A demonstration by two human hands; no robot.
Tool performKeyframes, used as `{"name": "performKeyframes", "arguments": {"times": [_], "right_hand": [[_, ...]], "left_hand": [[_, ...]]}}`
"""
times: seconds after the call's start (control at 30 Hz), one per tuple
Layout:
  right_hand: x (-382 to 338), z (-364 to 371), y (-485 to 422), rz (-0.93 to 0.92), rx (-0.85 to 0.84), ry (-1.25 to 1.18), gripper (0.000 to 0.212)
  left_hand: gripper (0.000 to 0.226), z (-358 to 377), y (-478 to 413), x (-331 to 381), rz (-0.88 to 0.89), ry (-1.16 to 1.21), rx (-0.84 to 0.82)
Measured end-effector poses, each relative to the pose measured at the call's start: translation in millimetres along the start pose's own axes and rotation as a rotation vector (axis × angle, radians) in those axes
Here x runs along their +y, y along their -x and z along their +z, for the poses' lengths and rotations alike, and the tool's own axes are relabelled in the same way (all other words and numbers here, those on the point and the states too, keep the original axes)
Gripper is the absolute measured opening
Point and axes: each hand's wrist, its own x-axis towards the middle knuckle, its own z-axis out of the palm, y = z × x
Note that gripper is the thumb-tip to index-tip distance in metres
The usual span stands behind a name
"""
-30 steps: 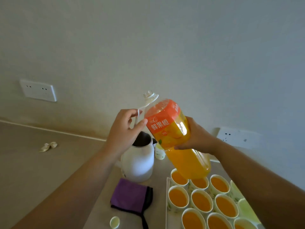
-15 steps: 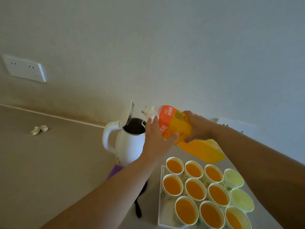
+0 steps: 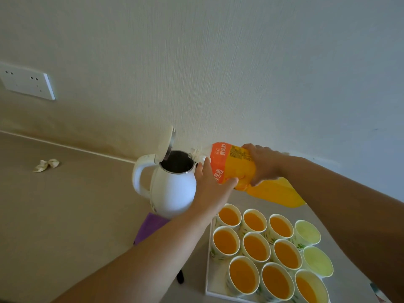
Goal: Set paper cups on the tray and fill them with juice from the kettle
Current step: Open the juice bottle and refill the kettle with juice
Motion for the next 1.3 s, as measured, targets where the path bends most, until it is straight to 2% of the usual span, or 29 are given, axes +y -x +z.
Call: {"name": "performKeyframes", "arguments": {"times": [0.13, 0.27, 0.4, 0.67, 0.93, 1.17, 1.3], "right_hand": [[-1, -2, -3, 0.007, -0.009, 0.054, 0.115], [-2, -2, -5, 0.005, -0.020, 0.086, 0.115], [-4, -3, -6, 0.003, -0.025, 0.127, 0.112], [-10, -4, -9, -0.002, -0.047, 0.171, 0.111], [-11, -6, -11, -0.013, -0.046, 0.207, 0.110], [-13, -10, -13, -0.018, -0.040, 0.253, 0.111], [-14, -10, -13, -0.016, -0.050, 0.255, 0.111]], "left_hand": [[0.081, 0, -1, -1, -0.008, 0.029, 0.001], [0.089, 0, -4, -3, -0.036, 0.071, -0.007], [0.076, 0, -6, -6, -0.064, 0.112, -0.008], [0.086, 0, -10, -10, -0.107, 0.157, -0.015], [0.067, -2, -8, -11, -0.072, 0.178, -0.015], [0.086, -2, -9, -12, -0.091, 0.183, -0.010], [0.073, -2, -9, -13, -0.077, 0.186, 0.001]]}}
